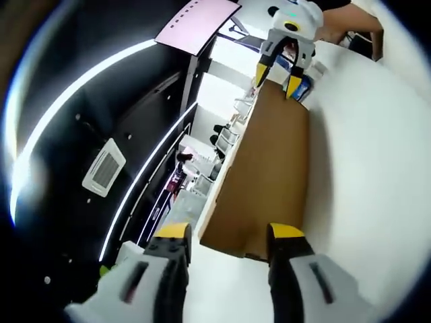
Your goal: Operate the shoe box by opening the lid, removing the specified soft item, and placing it in the target area until the item is outside and the box remains undamaged.
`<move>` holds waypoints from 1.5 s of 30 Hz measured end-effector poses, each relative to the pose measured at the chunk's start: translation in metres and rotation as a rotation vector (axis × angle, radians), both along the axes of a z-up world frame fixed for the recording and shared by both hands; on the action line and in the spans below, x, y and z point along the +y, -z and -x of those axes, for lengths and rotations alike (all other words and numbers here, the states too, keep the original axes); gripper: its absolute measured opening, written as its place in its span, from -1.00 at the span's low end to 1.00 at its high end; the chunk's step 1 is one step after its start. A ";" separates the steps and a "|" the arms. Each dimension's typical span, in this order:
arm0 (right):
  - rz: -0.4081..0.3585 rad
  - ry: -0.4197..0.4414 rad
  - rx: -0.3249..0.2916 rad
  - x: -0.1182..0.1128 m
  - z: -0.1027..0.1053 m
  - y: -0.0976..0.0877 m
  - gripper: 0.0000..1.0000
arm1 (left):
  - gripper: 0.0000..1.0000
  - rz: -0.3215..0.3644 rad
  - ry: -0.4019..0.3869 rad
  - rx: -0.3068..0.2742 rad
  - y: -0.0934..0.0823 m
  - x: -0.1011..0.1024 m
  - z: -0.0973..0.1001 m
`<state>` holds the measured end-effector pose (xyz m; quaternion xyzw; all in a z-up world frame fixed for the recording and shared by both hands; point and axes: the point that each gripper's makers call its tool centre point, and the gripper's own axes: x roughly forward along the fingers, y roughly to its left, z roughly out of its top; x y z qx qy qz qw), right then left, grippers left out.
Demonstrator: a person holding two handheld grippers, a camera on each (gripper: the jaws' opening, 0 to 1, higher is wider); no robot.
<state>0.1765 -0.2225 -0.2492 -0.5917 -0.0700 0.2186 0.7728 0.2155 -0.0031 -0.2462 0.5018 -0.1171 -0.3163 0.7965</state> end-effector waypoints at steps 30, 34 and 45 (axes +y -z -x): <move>0.049 0.016 -0.025 -0.006 -0.002 0.003 -0.40 | -0.36 -0.091 -0.034 -0.042 0.003 0.003 -0.004; 0.055 0.017 -0.026 -0.005 -0.002 0.004 -0.40 | -0.36 -0.102 -0.034 -0.044 0.005 0.003 -0.004; 0.092 0.028 -0.021 -0.008 -0.004 0.011 -0.42 | -0.38 -0.125 -0.028 -0.051 0.011 0.004 -0.003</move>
